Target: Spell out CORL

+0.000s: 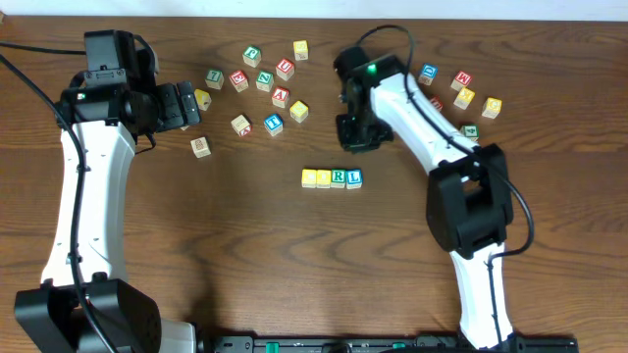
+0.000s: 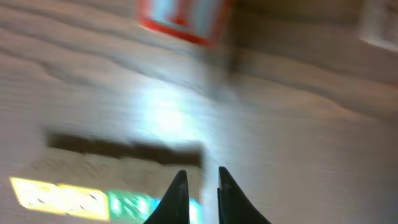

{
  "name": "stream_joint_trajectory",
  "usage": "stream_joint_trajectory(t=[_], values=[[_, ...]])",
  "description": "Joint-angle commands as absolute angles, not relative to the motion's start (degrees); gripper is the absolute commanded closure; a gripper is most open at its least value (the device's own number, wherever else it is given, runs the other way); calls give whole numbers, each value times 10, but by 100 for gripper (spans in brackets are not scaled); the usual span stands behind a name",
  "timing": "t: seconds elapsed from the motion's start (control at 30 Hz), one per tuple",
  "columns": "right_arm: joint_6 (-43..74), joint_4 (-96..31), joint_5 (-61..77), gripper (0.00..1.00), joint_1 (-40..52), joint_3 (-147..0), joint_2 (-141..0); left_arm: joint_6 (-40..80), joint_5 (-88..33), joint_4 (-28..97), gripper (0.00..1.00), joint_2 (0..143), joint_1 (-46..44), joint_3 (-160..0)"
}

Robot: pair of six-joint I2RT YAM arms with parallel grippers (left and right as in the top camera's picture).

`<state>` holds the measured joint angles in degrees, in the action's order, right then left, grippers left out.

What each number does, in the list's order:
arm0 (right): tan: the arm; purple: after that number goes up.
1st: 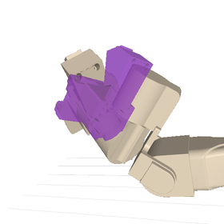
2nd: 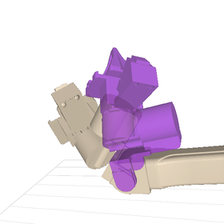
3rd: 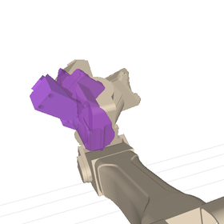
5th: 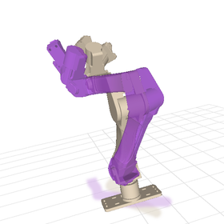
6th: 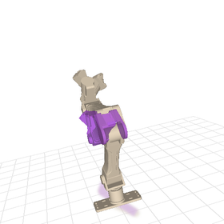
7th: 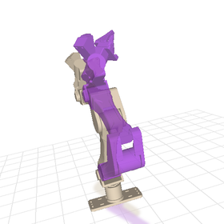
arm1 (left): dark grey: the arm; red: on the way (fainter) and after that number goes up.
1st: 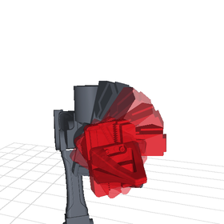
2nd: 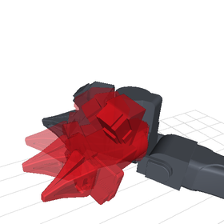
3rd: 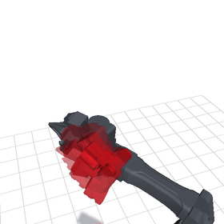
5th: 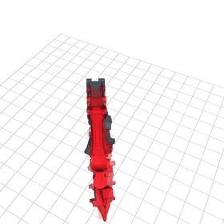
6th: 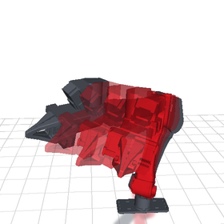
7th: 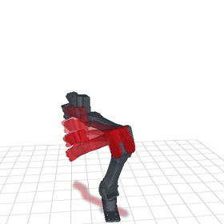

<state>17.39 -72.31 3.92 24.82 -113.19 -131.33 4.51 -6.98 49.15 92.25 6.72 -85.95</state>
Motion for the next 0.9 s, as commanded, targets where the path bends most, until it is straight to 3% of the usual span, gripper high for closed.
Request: stream_joint_trajectory(t=[0.0,0.23,0.87], values=[[174,-758,14,84,232,-1143,-1272,50,-69,492,1,914,69,-865],[174,-814,15,81,215,-1115,-1272,50,-69,490,1,914,69,-865],[197,-724,56,79,268,-994,-1272,50,-69,490,1,914,69,-865]])
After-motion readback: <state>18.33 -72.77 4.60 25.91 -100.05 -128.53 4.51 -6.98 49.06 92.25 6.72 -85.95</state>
